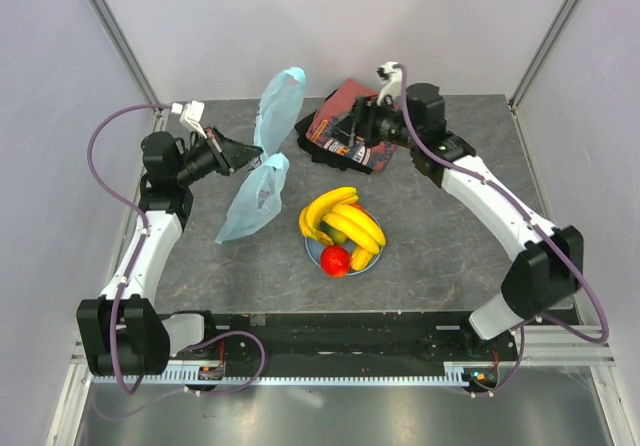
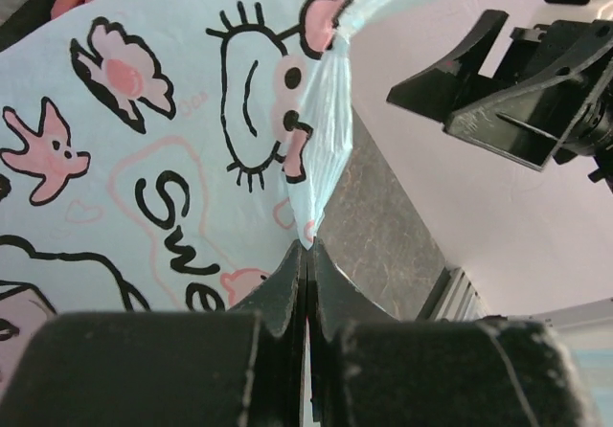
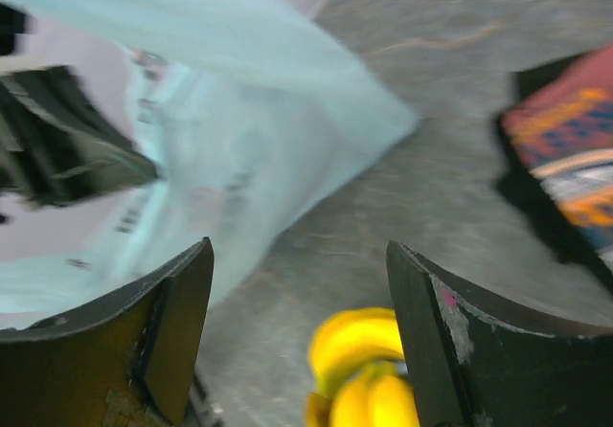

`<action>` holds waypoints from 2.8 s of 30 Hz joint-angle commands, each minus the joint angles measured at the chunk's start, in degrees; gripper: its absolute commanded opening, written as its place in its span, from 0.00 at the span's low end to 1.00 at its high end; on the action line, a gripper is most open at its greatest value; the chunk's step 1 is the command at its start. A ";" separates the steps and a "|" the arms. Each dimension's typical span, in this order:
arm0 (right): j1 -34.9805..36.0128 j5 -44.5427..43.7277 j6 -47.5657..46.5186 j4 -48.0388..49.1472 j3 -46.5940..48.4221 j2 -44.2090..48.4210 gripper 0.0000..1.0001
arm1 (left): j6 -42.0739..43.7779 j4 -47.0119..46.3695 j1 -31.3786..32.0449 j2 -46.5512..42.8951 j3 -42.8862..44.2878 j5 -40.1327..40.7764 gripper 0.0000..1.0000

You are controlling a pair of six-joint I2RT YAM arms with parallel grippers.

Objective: Place the fruits into the plastic bag

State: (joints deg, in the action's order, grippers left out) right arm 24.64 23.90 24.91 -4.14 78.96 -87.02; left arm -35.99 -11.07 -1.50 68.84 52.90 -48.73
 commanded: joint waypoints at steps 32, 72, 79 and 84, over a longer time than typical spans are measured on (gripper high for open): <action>12.80 27.95 19.13 6.52 19.48 -21.78 0.55 | -12.70 -16.35 -0.17 -1.43 -5.53 -2.24 0.01; 6.64 22.68 9.46 2.38 12.01 -18.71 0.00 | -2.00 4.47 4.30 -0.46 2.02 1.26 0.68; 6.56 22.77 9.72 3.17 11.66 -18.01 0.00 | 4.24 13.51 10.37 3.58 5.97 6.80 0.80; 6.65 22.77 10.16 3.70 10.95 -17.57 0.00 | 9.09 20.38 13.45 4.64 7.22 12.78 0.78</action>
State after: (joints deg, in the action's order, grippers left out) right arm 31.24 46.44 35.90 -2.24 90.02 -108.12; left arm -33.78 2.79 10.55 73.30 57.74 -41.52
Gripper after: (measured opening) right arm 0.007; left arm 0.789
